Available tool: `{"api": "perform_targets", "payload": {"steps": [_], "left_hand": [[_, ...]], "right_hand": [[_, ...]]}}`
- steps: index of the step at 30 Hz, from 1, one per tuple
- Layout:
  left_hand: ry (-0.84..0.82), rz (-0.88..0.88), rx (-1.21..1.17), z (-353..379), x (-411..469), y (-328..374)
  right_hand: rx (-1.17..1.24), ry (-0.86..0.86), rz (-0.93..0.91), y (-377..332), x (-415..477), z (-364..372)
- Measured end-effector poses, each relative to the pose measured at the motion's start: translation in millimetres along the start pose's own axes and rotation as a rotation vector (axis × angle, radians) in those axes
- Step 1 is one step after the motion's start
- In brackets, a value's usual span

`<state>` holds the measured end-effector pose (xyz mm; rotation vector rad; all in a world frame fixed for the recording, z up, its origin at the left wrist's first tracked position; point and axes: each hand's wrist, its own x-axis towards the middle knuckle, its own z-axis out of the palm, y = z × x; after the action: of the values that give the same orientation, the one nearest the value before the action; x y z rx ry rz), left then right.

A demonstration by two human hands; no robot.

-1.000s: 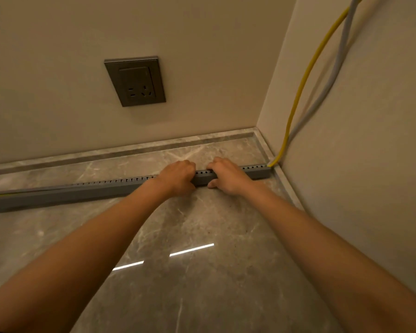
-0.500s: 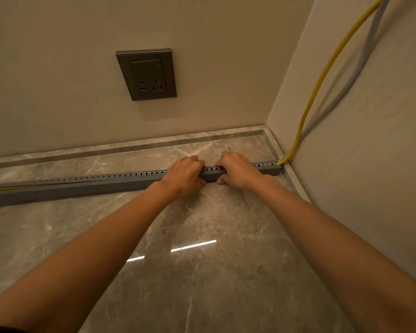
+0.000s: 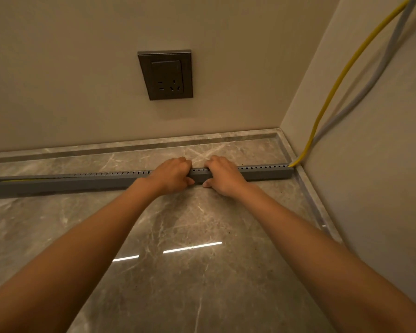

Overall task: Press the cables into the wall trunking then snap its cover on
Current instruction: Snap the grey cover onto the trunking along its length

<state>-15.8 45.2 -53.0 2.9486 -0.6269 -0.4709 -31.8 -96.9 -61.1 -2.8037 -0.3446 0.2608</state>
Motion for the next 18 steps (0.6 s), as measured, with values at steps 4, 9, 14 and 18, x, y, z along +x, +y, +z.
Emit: {"api": "perform_targets", "payload": {"steps": [4,9,14,18], "left_hand": [[0.073,0.037,0.123,8,-4,5],[0.119,0.045,0.182,14,-7,8],[0.066,0.031,-0.044,4,-4,-1],[0.022,0.007,-0.2,-5,-4,-11]], "right_hand": [[-0.033,0.017,-0.02,1,0,0],[-0.036,0.023,-0.023,0,0,1],[0.034,-0.034,-0.013,6,1,-4],[0.085,-0.089,-0.02,8,0,-7]]}}
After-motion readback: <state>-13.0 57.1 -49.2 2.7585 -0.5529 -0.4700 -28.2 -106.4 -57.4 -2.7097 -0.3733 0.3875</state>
